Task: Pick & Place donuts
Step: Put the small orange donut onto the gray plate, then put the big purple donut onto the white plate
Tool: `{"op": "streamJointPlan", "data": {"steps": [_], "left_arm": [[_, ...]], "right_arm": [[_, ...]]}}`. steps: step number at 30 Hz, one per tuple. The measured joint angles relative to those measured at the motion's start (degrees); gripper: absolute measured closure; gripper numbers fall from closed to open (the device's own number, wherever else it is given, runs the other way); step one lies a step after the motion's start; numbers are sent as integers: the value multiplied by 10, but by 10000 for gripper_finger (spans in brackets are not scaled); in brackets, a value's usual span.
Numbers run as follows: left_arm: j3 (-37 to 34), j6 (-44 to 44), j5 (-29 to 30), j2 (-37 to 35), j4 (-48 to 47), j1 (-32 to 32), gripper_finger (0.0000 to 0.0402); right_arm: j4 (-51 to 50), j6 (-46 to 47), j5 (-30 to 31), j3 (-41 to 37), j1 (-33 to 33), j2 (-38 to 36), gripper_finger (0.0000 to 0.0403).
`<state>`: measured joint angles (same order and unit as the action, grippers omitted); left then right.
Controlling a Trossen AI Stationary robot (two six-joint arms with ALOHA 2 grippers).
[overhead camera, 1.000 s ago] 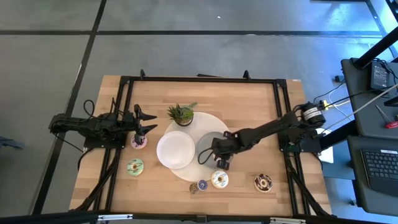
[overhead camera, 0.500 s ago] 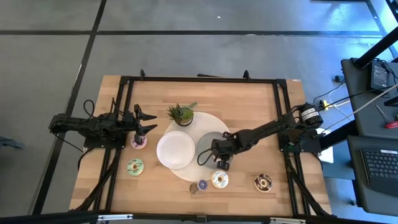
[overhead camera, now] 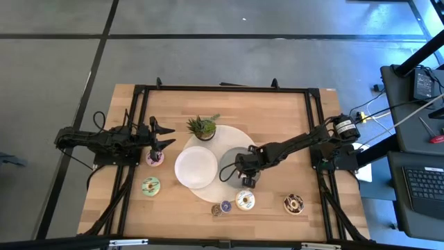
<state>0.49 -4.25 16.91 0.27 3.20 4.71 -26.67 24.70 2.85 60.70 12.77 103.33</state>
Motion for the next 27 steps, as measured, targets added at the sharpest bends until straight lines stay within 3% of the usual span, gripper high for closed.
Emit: {"op": "streamJointPlan", "data": {"steps": [3, 14, 27], "left_arm": [[0, 0, 0, 0, 0, 0, 212], [0, 0, 0, 0, 0, 0, 212], [0, -4, 0, 0, 0, 0, 213]], "right_arm": [[0, -13, -11, 0, -2, 0, 359], [-13, -10, -25, 10, -6, 0, 253], [-181, -41, -20, 97, -6, -5, 233]]}}
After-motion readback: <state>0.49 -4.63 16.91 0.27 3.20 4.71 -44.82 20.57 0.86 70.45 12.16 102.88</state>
